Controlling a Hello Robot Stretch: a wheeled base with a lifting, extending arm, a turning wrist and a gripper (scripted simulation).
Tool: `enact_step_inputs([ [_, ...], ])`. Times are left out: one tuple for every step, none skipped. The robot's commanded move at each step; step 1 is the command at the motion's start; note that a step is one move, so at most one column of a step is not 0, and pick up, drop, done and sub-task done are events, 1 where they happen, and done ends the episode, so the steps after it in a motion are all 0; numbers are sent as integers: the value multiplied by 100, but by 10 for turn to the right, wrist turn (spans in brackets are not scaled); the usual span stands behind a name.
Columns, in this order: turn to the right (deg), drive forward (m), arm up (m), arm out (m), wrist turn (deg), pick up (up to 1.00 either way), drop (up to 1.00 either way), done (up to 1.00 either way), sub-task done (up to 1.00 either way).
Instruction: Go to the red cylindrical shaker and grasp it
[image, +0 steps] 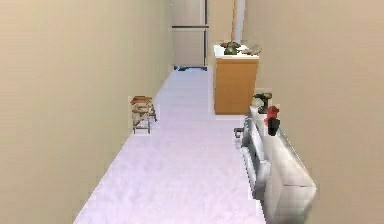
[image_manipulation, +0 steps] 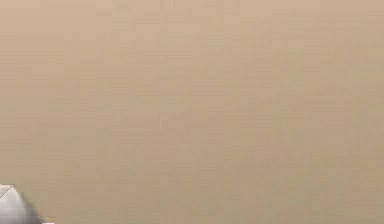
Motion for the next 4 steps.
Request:
enact_step_inputs([
  [0, 100, 0, 0, 0, 0, 0, 0, 0],
  [30, 0, 0, 0, 0, 0, 0, 0, 0],
  [0, 10, 0, 0, 0, 0, 0, 0, 0],
  [-360, 0, 0, 0, 0, 0, 0, 0, 0],
])
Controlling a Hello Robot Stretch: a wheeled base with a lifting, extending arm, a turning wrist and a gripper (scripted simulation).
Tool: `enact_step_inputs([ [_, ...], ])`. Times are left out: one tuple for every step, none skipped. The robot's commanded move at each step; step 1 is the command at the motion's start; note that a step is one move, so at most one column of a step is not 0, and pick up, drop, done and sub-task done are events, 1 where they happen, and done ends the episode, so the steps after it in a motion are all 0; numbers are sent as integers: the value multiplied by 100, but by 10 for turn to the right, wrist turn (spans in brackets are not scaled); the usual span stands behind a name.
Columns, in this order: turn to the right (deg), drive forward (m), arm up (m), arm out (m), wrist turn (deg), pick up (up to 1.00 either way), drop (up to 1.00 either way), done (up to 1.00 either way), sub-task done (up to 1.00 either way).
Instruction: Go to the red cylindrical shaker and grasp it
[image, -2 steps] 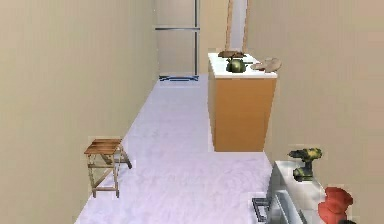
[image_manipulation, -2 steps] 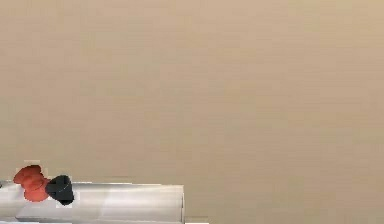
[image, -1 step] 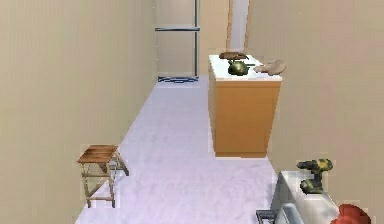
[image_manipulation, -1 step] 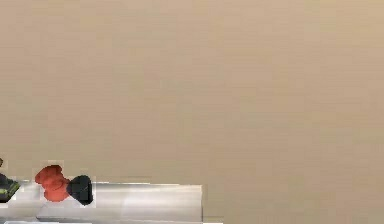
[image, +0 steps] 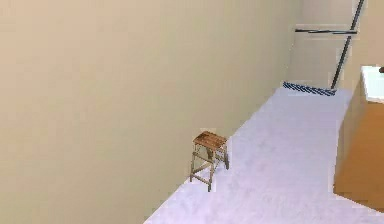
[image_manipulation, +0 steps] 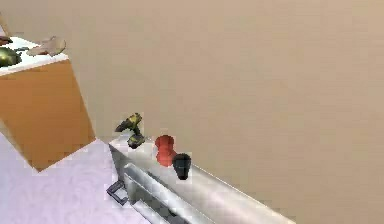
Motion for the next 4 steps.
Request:
enact_step_inputs([
  [450, 0, 0, 0, 0, 0, 0, 0, 0],
  [360, 0, 0, 0, 0, 0, 0, 0, 0],
  [0, 25, 0, 0, 0, 0, 0, 0, 0],
  [-450, 0, 0, 0, 0, 0, 0, 0, 0],
])
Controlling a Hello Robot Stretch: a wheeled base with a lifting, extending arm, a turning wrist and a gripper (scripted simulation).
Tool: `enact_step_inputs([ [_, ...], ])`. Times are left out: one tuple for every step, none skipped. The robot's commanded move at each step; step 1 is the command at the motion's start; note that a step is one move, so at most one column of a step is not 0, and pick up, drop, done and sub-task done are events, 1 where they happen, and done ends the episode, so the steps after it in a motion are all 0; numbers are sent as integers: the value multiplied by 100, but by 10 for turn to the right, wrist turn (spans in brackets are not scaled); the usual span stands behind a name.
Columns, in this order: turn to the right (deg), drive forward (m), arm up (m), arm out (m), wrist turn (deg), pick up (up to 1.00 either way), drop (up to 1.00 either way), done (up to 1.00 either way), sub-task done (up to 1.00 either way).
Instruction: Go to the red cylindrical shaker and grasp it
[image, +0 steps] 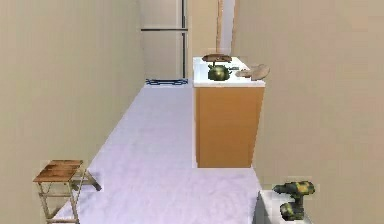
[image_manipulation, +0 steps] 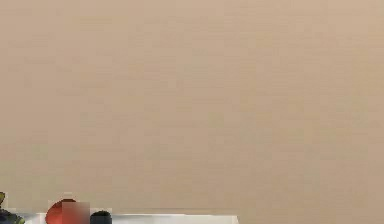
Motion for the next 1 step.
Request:
enact_step_inputs([
  [-360, 0, 0, 0, 0, 0, 0, 0, 0],
])
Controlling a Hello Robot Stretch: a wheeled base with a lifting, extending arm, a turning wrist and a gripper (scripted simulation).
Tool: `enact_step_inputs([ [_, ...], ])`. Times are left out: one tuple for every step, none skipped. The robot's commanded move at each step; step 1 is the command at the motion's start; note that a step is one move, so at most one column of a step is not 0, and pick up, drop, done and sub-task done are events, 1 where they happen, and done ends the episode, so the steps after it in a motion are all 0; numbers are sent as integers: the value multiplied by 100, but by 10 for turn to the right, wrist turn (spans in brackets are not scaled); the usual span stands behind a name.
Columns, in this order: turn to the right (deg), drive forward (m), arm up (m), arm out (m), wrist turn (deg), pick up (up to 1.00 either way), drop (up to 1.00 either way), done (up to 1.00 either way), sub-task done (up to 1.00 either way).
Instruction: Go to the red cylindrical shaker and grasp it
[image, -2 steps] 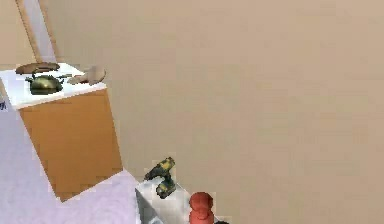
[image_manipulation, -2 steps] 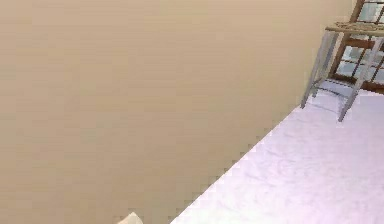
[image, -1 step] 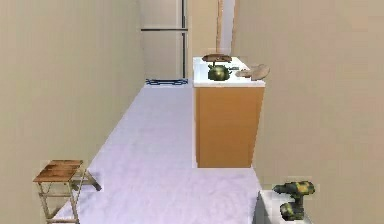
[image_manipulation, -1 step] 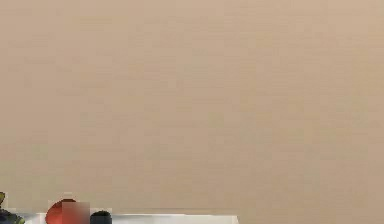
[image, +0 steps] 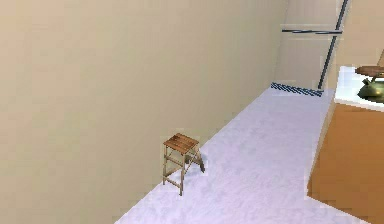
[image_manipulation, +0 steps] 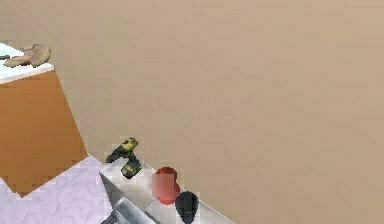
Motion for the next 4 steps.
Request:
enact_step_inputs([
  [0, 0, 50, 0, 0, 0, 0, 0, 0],
  [0, 0, 14, 0, 0, 0, 0, 0, 0],
  [0, 0, 0, 32, 0, 0, 0, 0, 0],
  [0, 0, 0, 0, 450, 0, 0, 0, 0],
])
